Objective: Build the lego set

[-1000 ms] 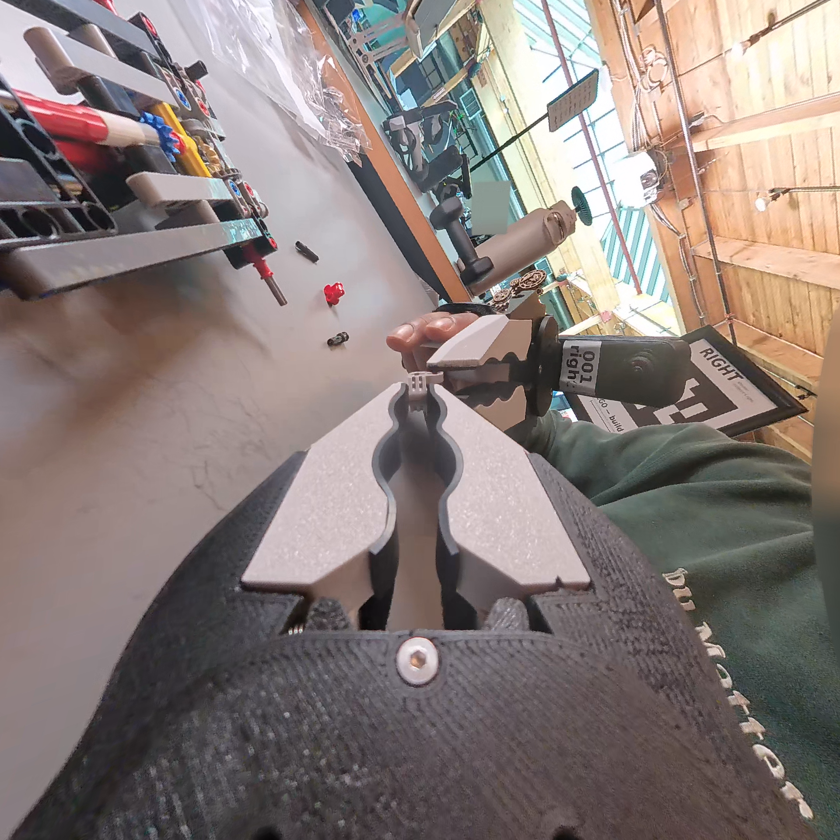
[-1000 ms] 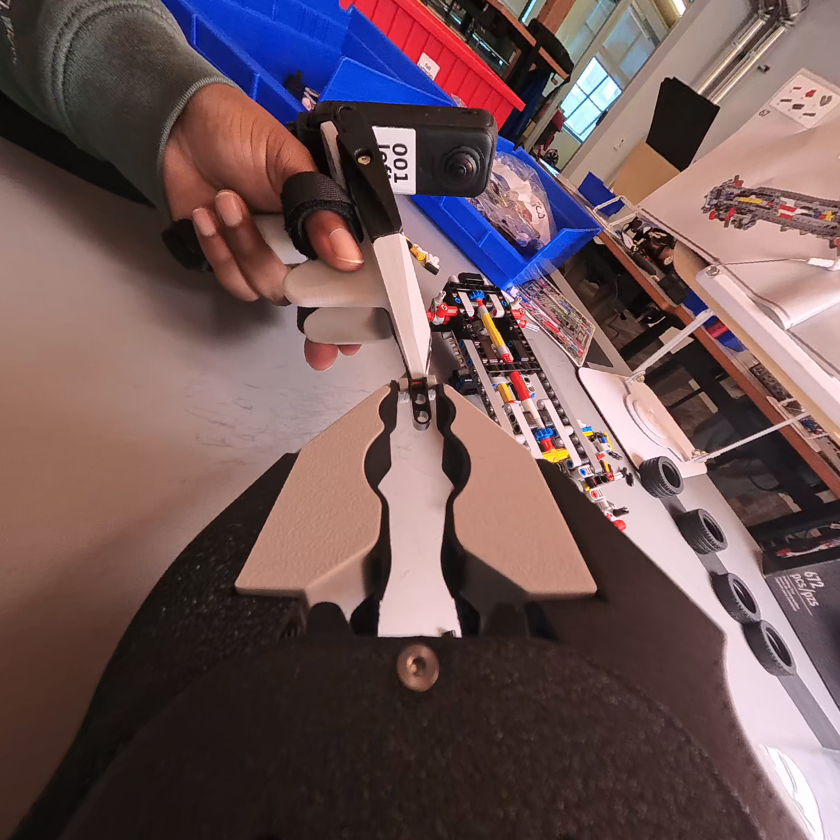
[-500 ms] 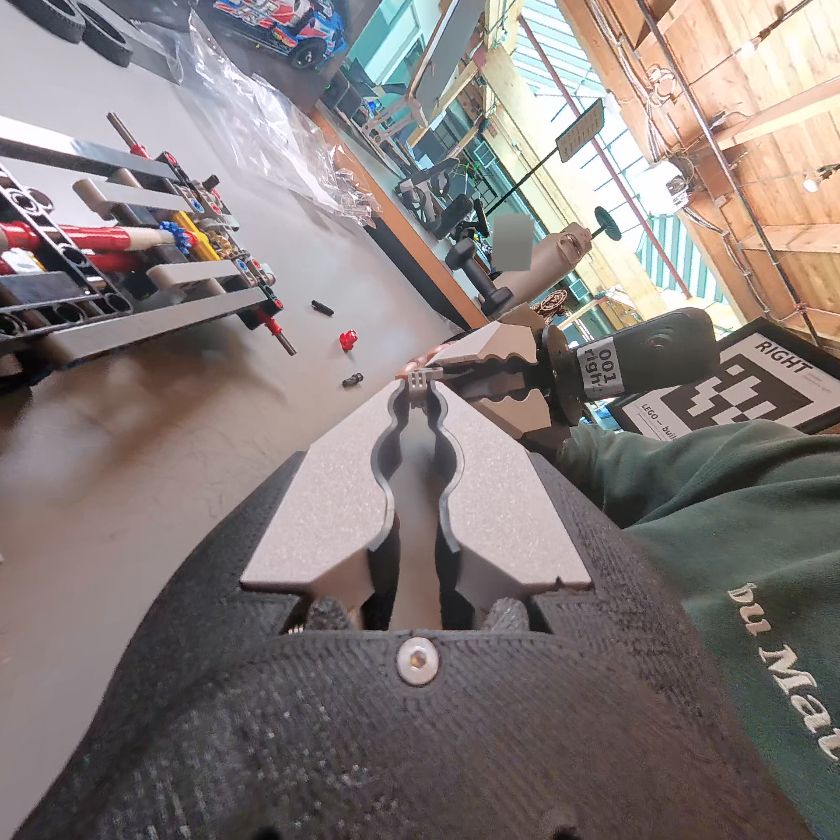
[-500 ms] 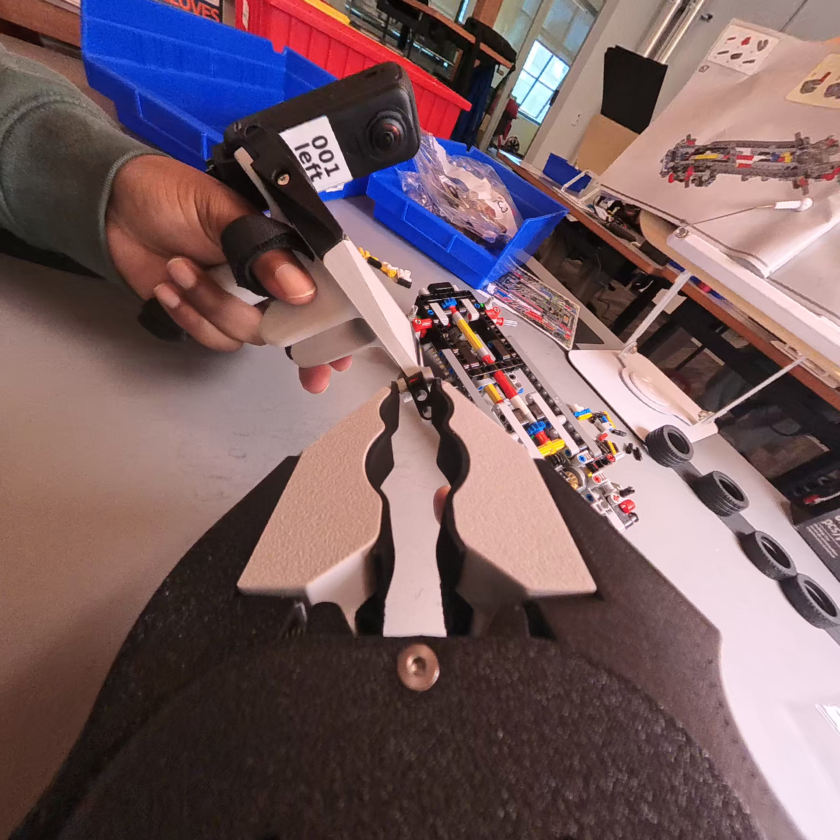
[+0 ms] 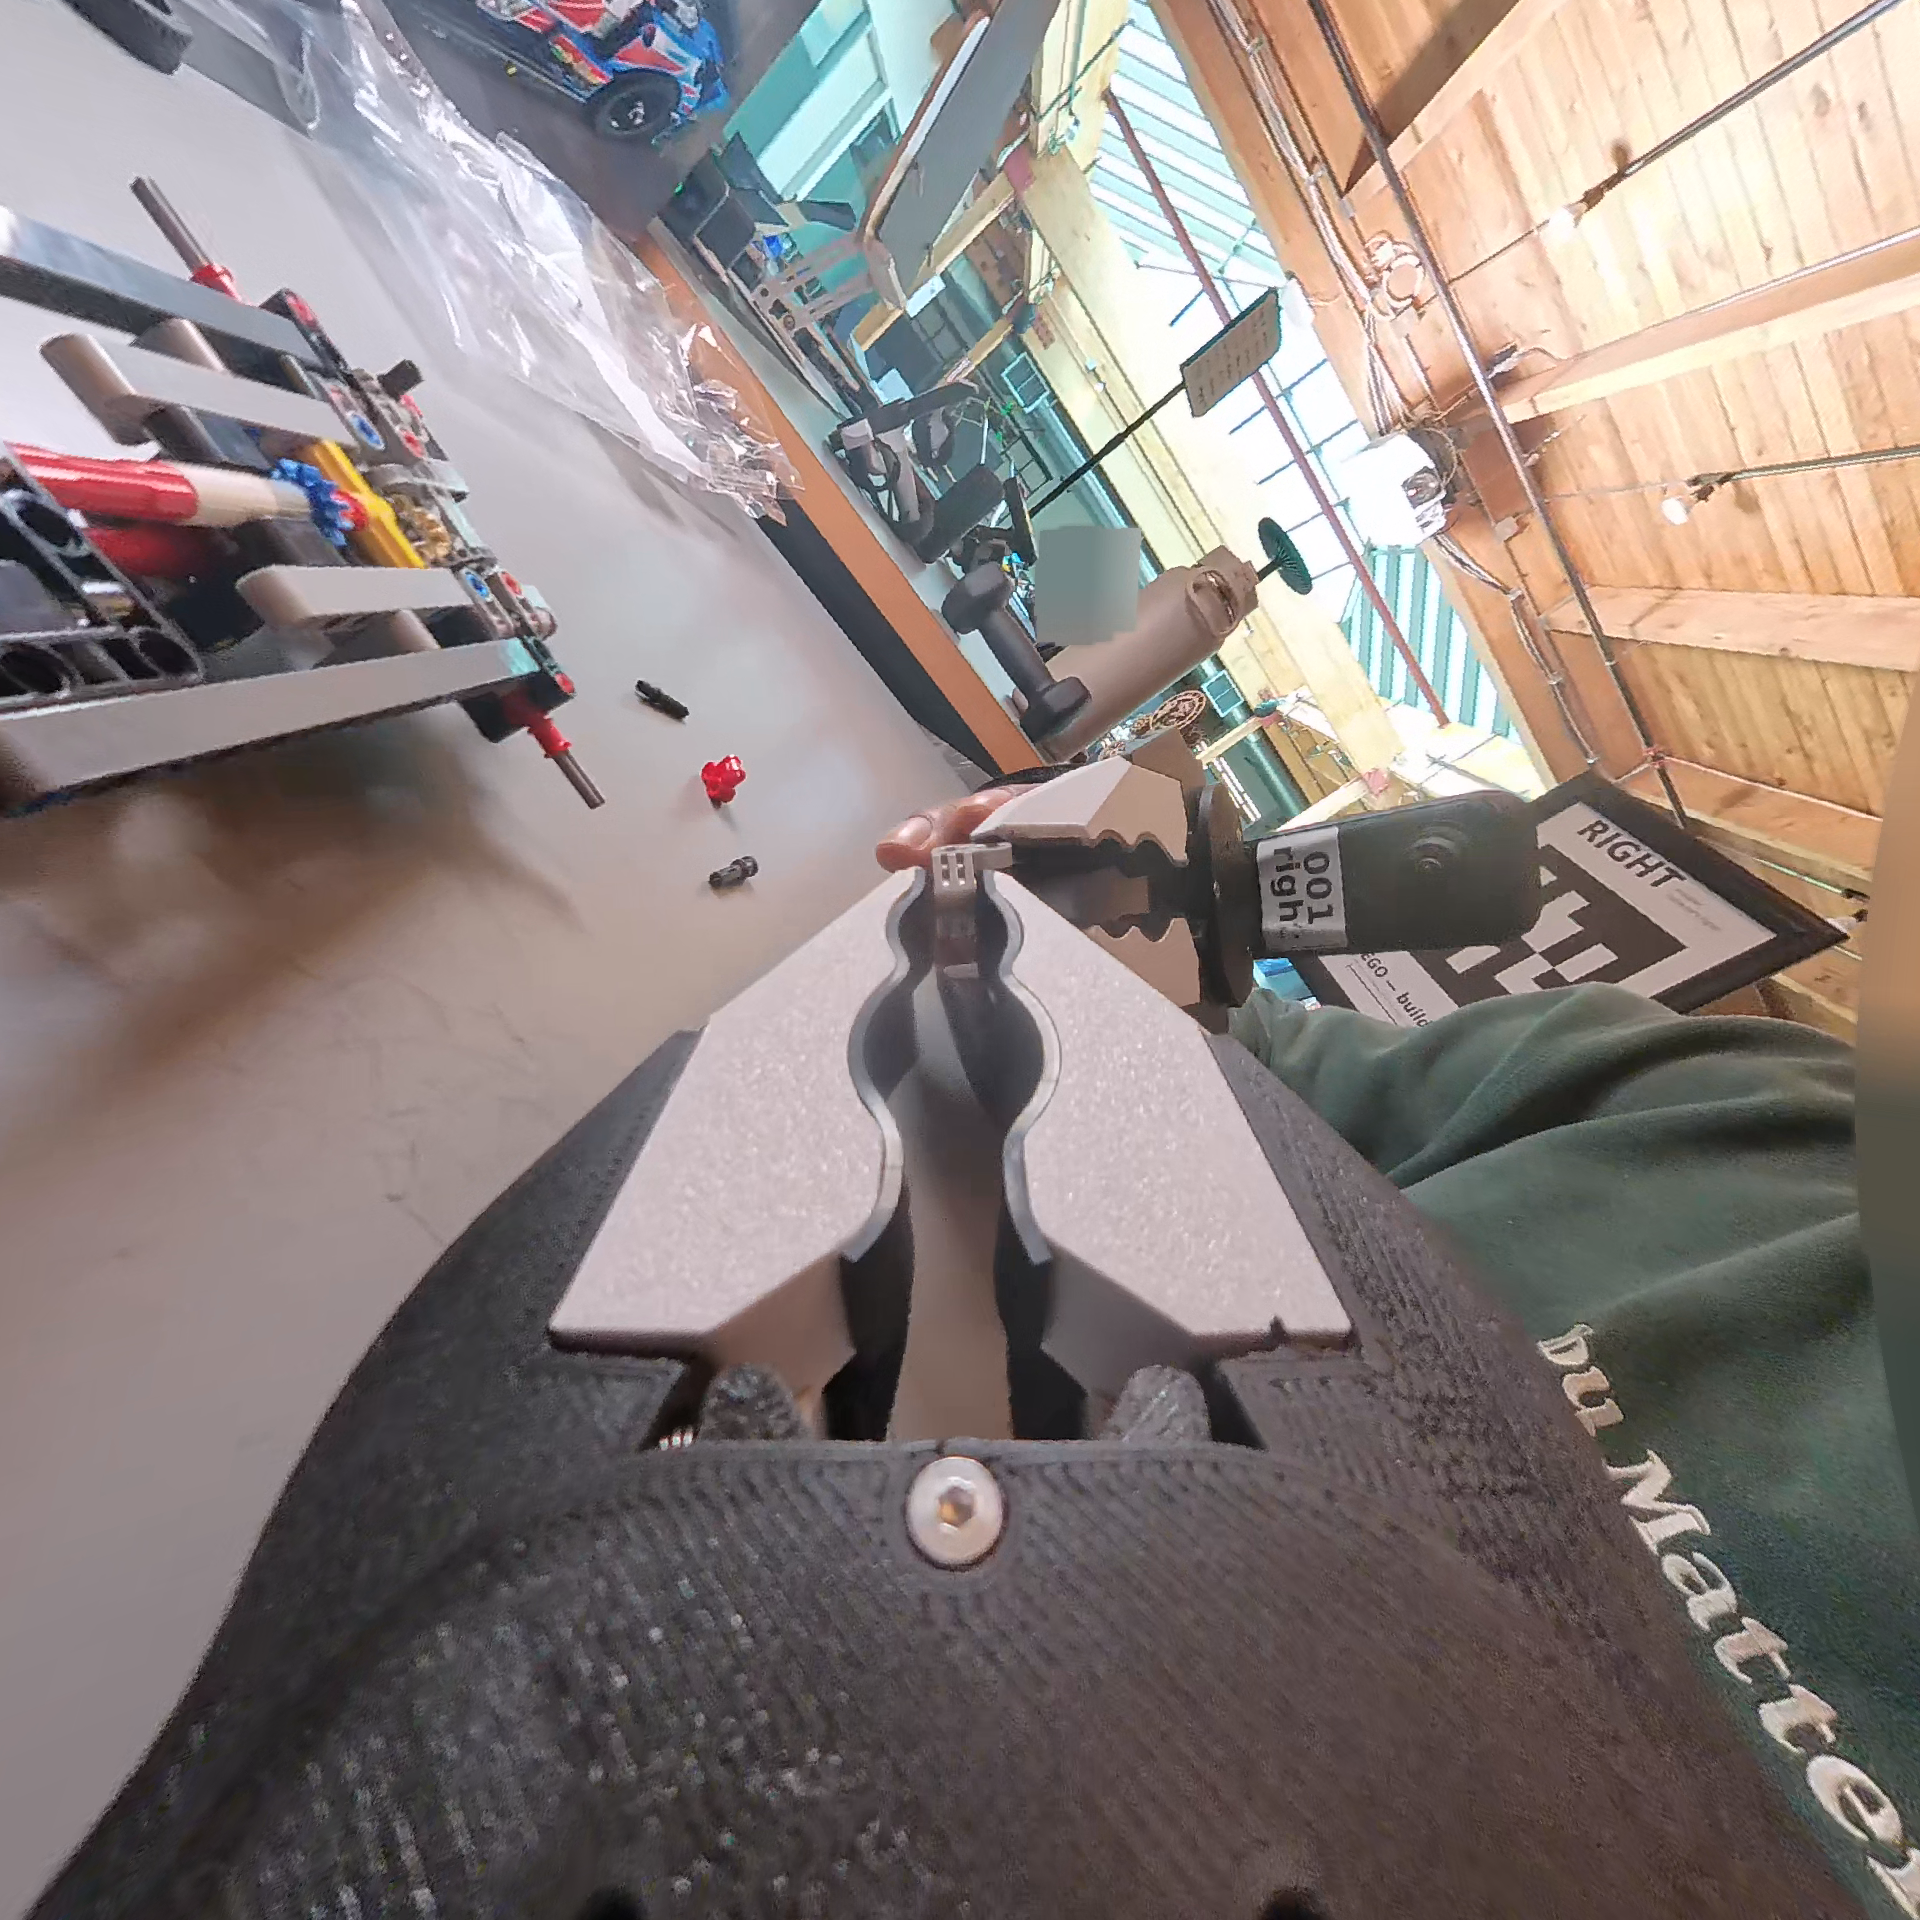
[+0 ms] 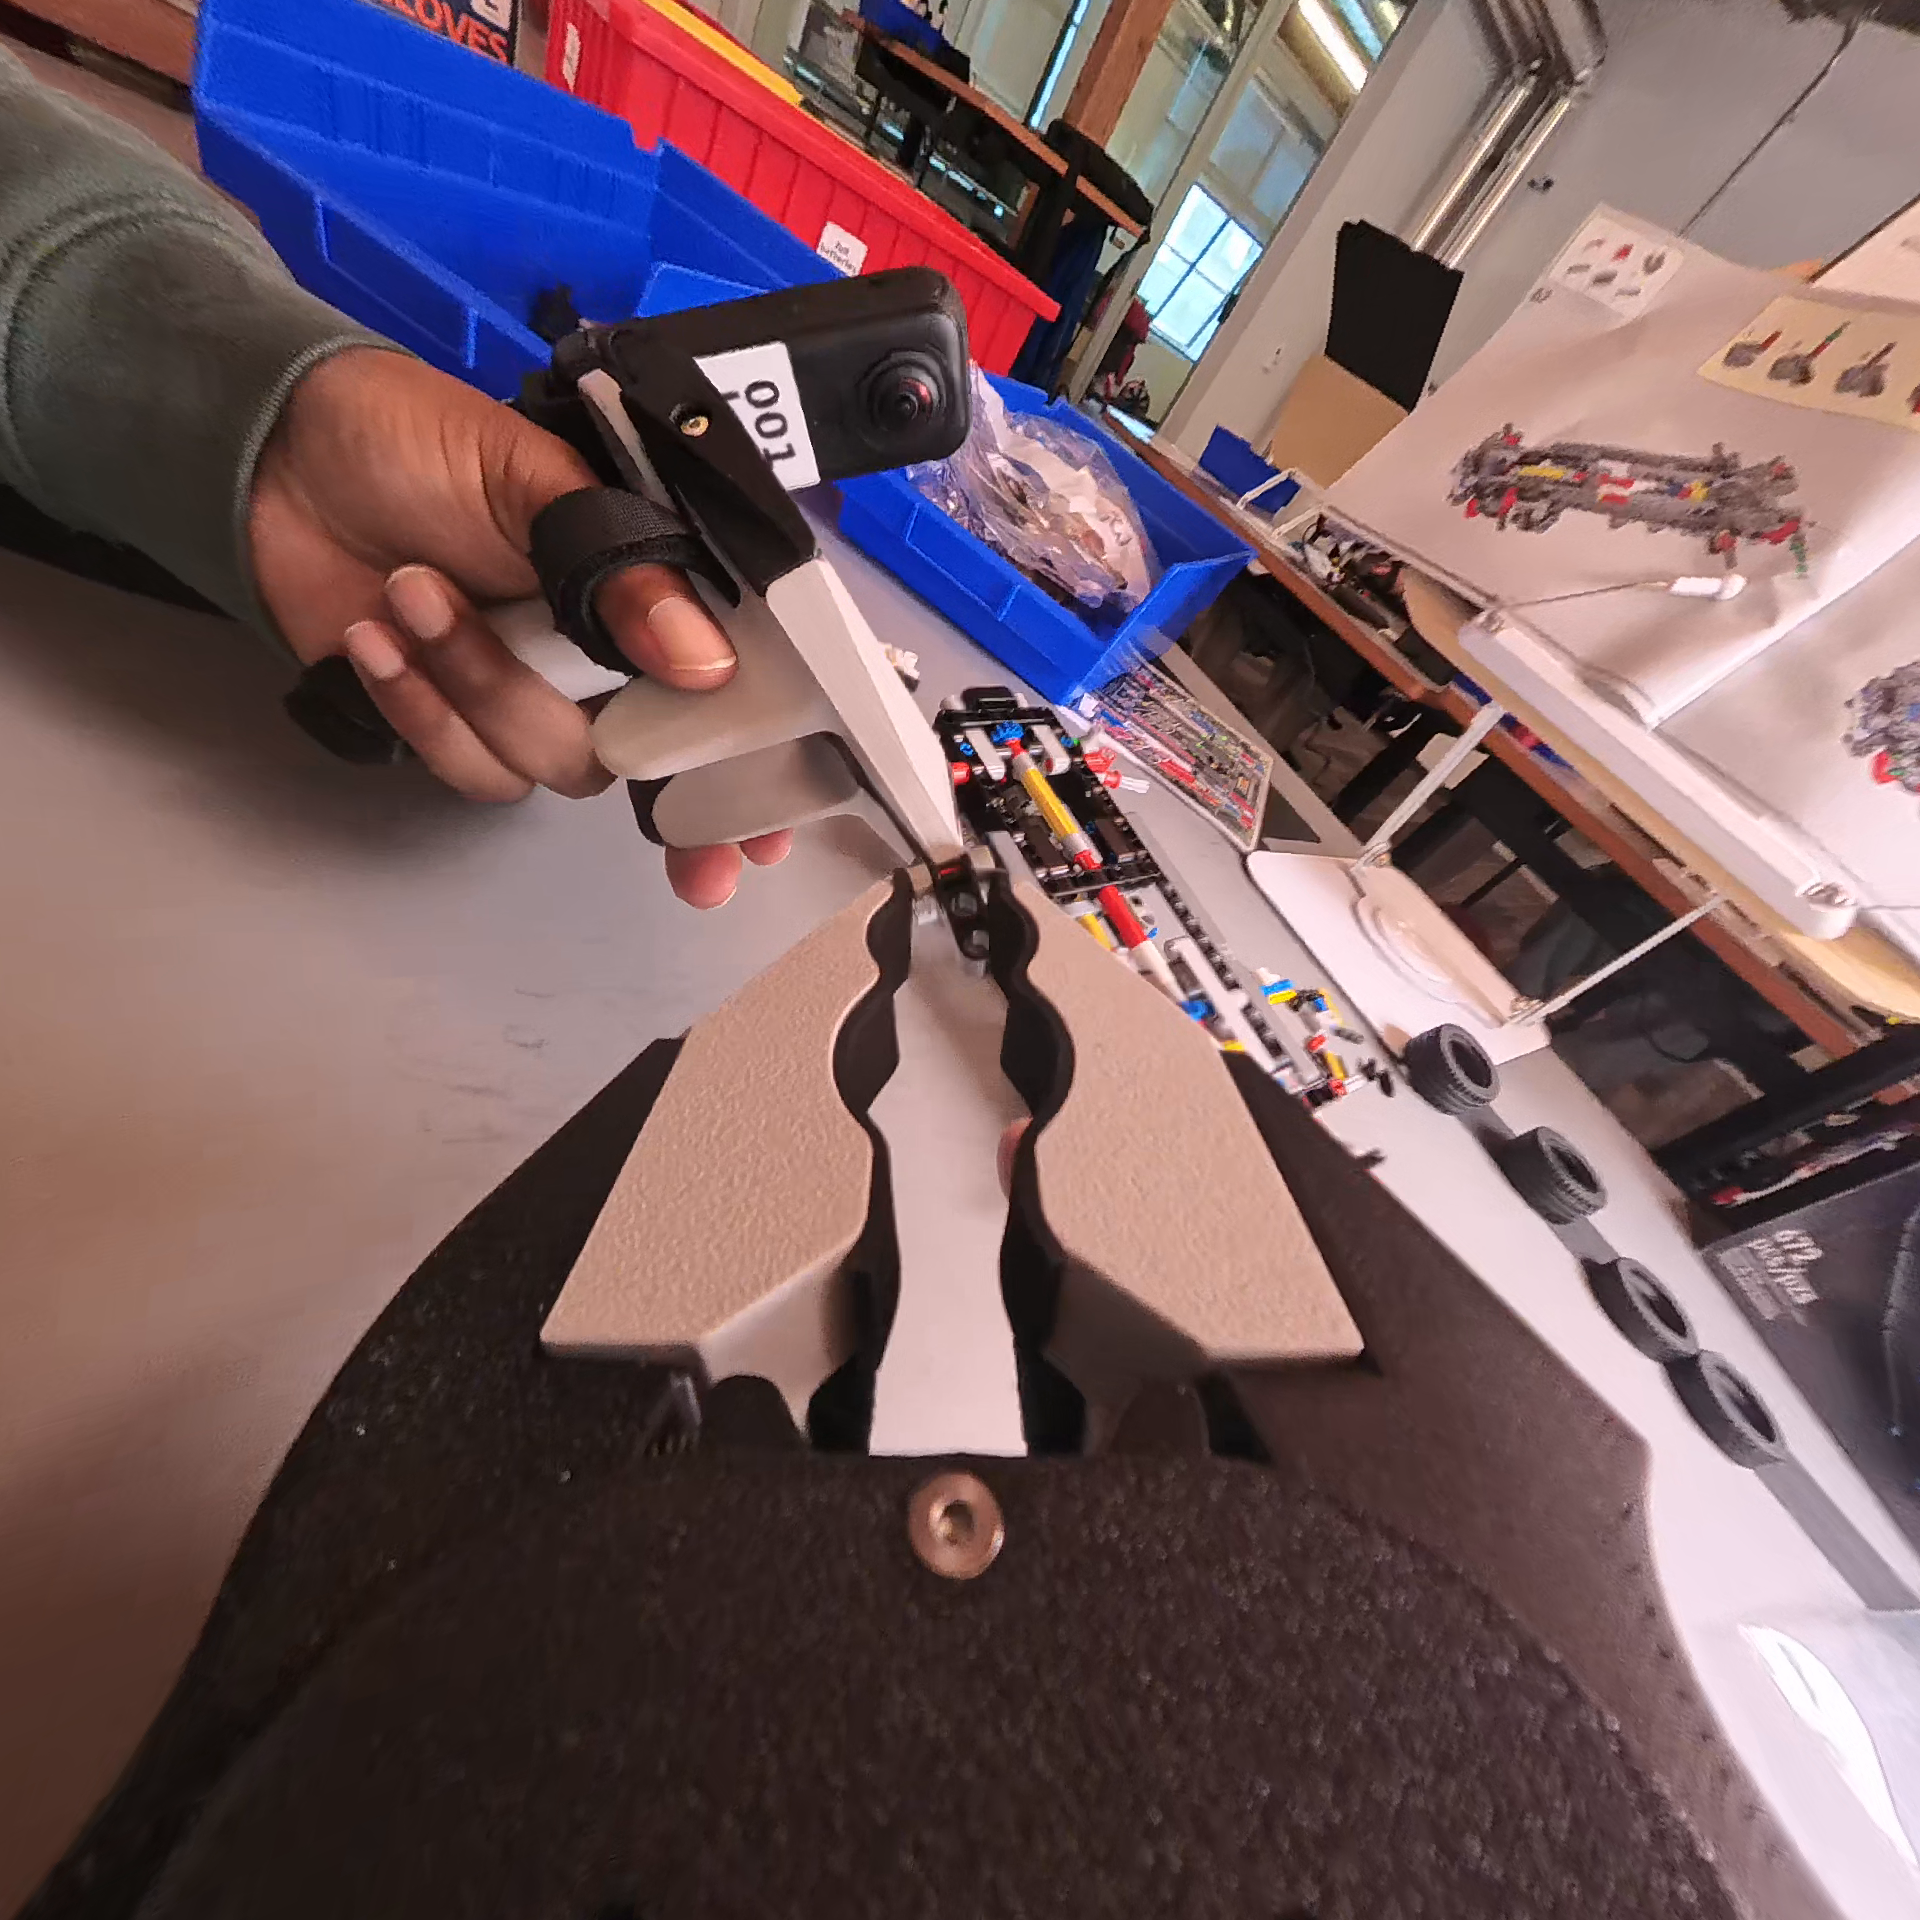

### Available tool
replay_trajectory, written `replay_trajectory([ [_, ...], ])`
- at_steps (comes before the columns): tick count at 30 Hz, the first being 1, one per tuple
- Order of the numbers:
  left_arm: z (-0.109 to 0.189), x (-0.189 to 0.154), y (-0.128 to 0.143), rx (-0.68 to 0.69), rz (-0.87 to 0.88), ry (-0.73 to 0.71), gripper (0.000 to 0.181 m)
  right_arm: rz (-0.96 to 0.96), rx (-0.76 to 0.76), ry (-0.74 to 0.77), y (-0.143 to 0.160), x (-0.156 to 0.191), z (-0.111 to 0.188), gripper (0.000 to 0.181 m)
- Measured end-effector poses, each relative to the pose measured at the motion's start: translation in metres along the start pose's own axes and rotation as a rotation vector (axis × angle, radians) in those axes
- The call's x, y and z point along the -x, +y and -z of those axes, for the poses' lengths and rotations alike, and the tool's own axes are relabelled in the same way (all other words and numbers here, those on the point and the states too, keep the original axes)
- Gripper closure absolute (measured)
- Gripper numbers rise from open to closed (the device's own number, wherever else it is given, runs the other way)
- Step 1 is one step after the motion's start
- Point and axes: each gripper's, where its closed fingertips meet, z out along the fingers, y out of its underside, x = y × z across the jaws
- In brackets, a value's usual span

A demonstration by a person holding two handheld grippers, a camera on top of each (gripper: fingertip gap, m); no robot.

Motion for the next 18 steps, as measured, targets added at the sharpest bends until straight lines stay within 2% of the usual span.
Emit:
replay_trajectory([
  [18, -0.001, -0.023, 0.0, -0.008, 0.023, 0.148, 0.175, 0.4, -0.038, 0.139, -0.02, 0.003, 0.013, 0.171],
])
